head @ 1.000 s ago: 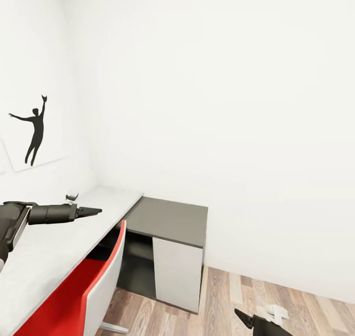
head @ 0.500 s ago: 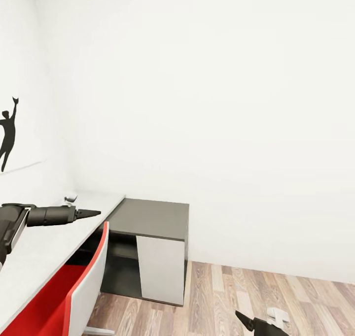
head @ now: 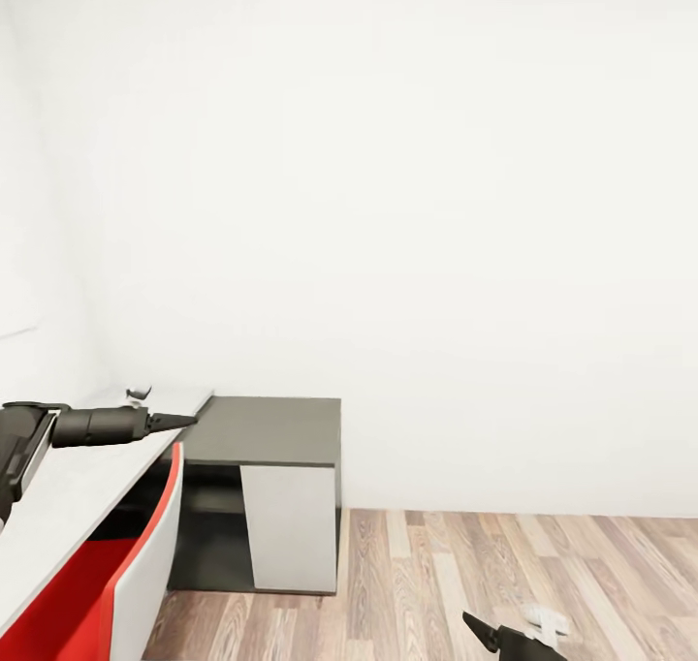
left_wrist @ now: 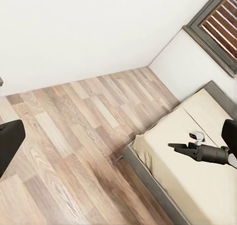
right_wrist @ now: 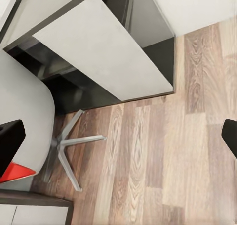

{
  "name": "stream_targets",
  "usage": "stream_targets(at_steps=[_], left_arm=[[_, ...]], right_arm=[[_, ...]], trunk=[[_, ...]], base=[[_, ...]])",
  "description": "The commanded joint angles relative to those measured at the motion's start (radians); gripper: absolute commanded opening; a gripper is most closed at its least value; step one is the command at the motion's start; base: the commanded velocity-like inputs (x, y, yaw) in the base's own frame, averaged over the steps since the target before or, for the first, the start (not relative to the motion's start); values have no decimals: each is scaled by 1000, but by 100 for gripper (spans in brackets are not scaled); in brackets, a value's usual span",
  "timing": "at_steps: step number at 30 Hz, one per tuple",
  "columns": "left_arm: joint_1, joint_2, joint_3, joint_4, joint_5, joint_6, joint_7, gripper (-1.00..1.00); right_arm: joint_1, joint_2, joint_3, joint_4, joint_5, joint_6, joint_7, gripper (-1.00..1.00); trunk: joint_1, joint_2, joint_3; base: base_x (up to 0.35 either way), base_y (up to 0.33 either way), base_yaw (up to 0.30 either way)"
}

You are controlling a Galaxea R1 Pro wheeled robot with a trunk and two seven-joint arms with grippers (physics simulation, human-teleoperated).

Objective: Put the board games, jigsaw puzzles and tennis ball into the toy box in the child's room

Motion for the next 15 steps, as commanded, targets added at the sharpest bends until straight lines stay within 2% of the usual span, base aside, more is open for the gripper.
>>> stream_targets(at_steps=[1,9,12,15], left_arm=[[0,-1,1,-1,-6,10,-7,100],[5,-17,-5,0,-9,14,4,100],[15,-40,-6,1,-11,14,22,100],[30,-75,-7,2,-18,15,73,100]], right_arm=[[-1,0,-1,0,-8,8,2,100],[-1,0,-1,0,-8,8,2,100],[-1,1,-1,0,-8,8,1,100],[-1,1,0,0,-7,8,-3,100]], trunk=[[0,-1,1],[0,-1,8],[0,-1,11],[0,-1,14]], base=[[-40,11,-253],[-16,4,-253],[-4,1,-253],[-2,0,-252]])
